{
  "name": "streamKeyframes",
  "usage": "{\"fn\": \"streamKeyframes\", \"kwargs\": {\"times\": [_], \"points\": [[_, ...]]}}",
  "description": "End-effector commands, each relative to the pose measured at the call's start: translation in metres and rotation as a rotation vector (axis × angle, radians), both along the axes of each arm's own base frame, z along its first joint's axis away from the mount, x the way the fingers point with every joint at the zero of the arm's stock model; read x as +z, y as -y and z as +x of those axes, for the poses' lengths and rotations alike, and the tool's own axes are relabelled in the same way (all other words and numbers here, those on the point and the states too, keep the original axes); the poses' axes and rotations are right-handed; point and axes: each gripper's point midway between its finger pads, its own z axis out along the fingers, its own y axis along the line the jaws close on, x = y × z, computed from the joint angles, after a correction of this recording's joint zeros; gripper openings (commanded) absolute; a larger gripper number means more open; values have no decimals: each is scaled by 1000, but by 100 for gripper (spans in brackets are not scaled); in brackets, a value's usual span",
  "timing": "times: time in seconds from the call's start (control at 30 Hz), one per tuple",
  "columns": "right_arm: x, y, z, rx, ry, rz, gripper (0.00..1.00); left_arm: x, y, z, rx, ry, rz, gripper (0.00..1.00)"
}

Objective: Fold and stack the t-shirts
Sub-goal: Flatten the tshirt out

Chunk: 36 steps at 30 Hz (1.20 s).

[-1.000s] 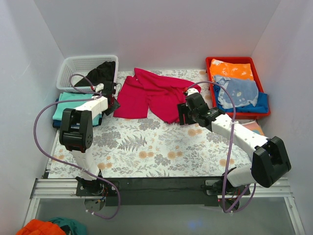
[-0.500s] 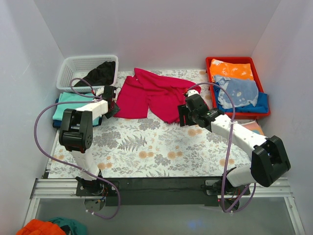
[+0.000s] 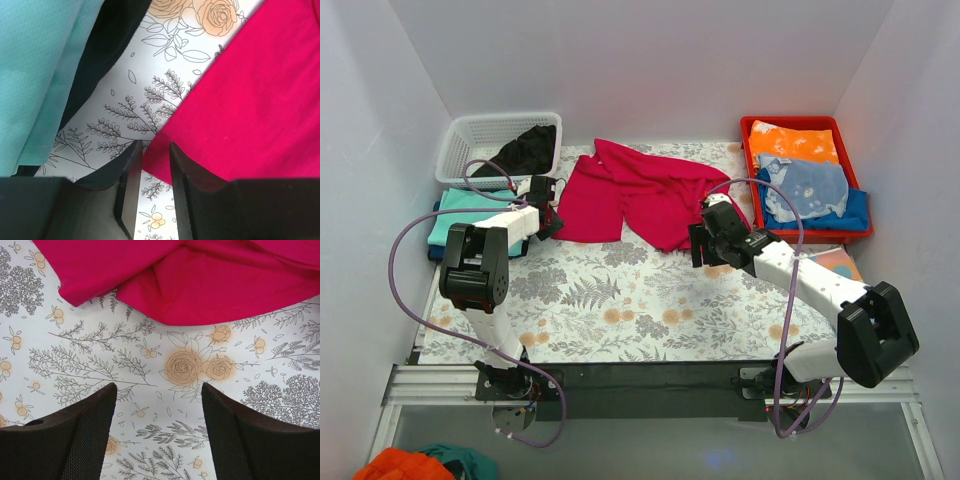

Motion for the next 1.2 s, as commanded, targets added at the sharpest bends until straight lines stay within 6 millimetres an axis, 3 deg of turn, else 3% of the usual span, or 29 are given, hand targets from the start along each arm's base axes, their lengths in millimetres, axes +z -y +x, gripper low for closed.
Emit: {"fn": "streamKeyframes", "kwargs": {"times": [0.0, 0.37, 0.63, 0.73, 0.87, 0.97, 1.03, 1.1, 1.17], "points": [[6, 1, -2, -27, 21, 23, 74, -17, 2, -30, -64, -123, 8, 28], [10, -1, 1, -40, 33, 41, 73, -25, 0, -56, -115, -247, 104, 28], [9, -4, 2, -36, 34, 48, 72, -40, 3, -61, -144, -300, 112, 24], [9, -3, 2, -37, 34, 46, 72, -41, 5, -63, -152, -306, 98, 17], [8, -2, 1, -38, 34, 45, 72, -38, 6, -66, -162, -307, 91, 0], [7, -1, -1, -37, 32, 42, 72, -31, 4, -68, -149, -292, 100, 0], [3, 1, -4, -36, 23, 39, 71, -15, 0, -65, -127, -248, 113, 0], [0, 2, -7, -30, 16, 38, 71, 3, -6, -61, -87, -199, 135, 0], [-4, 2, -10, -26, 4, 33, 71, 36, -12, -54, -47, -98, 149, 0]]}}
